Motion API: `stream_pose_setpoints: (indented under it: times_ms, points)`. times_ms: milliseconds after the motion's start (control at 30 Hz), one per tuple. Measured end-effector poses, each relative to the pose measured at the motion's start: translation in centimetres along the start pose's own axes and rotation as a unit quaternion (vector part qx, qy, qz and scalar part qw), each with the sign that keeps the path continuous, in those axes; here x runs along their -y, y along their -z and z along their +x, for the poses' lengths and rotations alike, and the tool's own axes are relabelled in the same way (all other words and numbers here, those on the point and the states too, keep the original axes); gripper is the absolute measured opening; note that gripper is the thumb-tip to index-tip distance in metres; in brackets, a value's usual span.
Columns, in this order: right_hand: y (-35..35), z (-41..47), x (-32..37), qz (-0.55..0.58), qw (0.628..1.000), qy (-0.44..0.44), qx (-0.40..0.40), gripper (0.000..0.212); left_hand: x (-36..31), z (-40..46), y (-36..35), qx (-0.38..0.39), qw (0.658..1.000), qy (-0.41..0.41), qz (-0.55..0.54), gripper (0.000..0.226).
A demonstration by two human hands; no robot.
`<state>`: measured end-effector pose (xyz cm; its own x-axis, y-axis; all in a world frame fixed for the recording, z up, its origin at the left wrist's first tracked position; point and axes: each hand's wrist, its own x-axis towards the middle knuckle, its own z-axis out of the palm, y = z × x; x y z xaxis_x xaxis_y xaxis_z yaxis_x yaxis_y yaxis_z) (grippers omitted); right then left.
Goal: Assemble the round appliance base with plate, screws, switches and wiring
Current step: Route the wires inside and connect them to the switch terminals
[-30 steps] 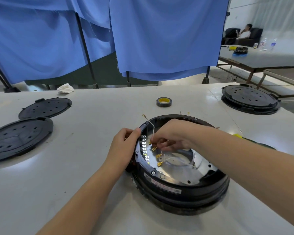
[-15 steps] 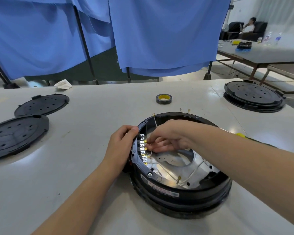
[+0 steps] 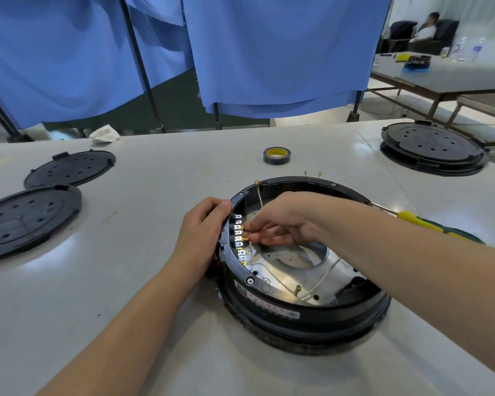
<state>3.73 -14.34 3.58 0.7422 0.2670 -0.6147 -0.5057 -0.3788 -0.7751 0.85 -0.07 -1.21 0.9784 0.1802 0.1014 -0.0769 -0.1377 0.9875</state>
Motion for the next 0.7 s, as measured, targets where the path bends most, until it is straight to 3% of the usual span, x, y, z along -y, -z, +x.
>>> stream_pose_setpoints:
  times_ms: [333, 467, 567, 700]
  points:
    - [-0.2, 0.1, 0.0, -0.019, 0.999, 0.027, -0.029, 0.013, -0.1, 0.1, 0.3, 0.000, 1.000, 0.010, 0.009, 0.021]
    - [-0.3, 0.3, 0.0, -0.024, 0.999, 0.033, -0.035, 0.011, -0.3, 0.3, 1.5, -0.059, 0.984, -0.032, 0.166, 0.019]
    - [-0.2, 0.3, 0.0, -0.030, 0.998, 0.038, -0.041, 0.010, -0.7, 0.1, 2.6, -0.104, 0.947, -0.081, 0.293, 0.041]
    - [-0.4, 0.2, 0.1, -0.046, 0.997, 0.048, -0.046, 0.008, -0.8, -0.1, 2.4, -0.049, 0.950, -0.095, 0.294, 0.051]
